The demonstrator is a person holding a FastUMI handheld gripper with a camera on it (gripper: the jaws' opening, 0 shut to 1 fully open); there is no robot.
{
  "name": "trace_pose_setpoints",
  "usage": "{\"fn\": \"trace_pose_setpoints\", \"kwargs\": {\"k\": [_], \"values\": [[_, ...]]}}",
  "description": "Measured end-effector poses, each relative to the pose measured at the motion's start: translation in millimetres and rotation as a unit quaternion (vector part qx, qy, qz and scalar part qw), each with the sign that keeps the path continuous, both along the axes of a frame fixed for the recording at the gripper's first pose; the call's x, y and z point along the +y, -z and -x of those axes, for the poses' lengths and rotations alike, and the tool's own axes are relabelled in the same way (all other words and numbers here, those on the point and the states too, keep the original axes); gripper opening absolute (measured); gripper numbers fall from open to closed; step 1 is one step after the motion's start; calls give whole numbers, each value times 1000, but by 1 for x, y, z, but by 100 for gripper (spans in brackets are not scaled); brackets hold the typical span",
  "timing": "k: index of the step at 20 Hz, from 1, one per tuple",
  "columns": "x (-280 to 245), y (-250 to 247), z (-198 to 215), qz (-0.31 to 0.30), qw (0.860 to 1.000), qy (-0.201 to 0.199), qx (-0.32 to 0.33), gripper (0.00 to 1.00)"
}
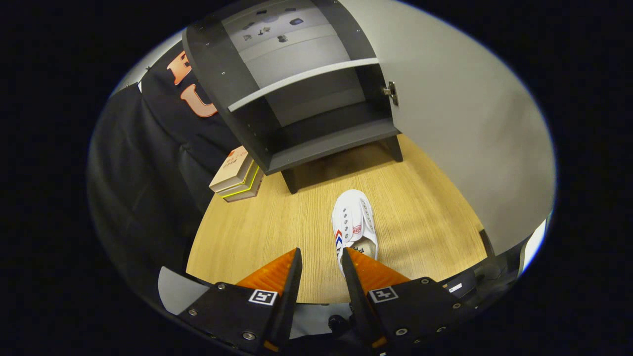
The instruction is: Open the shoe cabinet door, grab the shoes and put them into the shoe cabinet, then close the shoe cabinet door.
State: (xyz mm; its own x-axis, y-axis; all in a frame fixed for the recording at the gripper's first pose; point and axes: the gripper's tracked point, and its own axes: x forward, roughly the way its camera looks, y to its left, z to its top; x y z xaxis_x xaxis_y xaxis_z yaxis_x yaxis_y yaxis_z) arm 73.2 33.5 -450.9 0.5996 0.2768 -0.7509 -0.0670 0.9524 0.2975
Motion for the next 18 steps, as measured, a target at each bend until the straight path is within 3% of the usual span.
{"fn": "trace_pose_setpoints", "kwargs": {"k": [13,18], "values": [[1,115,-23,15,997,-16,70,48],[9,128,-34,1,997,-9,79,36]]}}
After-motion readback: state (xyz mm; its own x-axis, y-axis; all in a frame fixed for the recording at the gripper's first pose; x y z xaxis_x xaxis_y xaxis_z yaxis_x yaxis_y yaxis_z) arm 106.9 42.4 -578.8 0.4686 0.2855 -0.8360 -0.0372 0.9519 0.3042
